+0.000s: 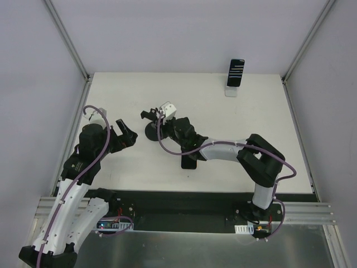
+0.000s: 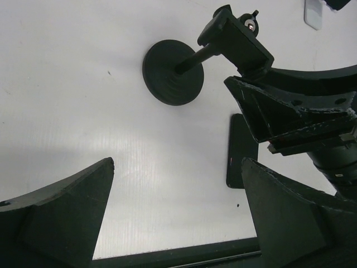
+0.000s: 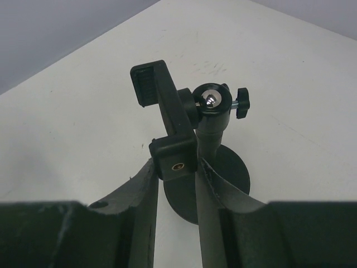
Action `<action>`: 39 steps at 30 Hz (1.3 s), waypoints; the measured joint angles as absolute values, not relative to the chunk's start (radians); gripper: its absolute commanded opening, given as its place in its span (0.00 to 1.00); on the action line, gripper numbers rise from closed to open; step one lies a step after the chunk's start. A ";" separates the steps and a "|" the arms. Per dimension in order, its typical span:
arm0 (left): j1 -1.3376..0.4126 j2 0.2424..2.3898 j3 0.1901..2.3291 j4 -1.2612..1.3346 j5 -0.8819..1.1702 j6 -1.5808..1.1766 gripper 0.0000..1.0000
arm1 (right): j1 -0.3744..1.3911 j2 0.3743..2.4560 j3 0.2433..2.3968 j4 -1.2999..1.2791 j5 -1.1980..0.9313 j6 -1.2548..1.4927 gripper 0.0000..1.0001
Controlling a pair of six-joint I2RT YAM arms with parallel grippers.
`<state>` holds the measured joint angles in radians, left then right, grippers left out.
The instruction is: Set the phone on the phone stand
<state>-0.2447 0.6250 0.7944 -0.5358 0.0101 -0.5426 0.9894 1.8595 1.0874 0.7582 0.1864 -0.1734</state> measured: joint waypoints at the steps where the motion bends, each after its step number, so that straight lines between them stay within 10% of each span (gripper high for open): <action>1: -0.245 0.631 0.794 -0.535 0.020 -0.543 0.94 | 0.982 1.846 1.073 0.758 0.164 -0.180 0.01; 26: -0.282 0.915 0.688 -0.120 0.334 -0.709 0.88 | 0.609 1.812 1.108 0.645 -0.767 -0.087 0.04; 39: -0.295 0.924 0.678 0.049 0.328 -0.729 0.99 | 0.607 1.806 1.107 0.574 -0.761 -0.080 0.99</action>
<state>-0.2955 0.9241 0.6781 0.0494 0.3279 -0.7288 0.6067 1.8057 1.1072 0.5739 -0.7609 -0.0795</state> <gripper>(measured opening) 0.990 0.851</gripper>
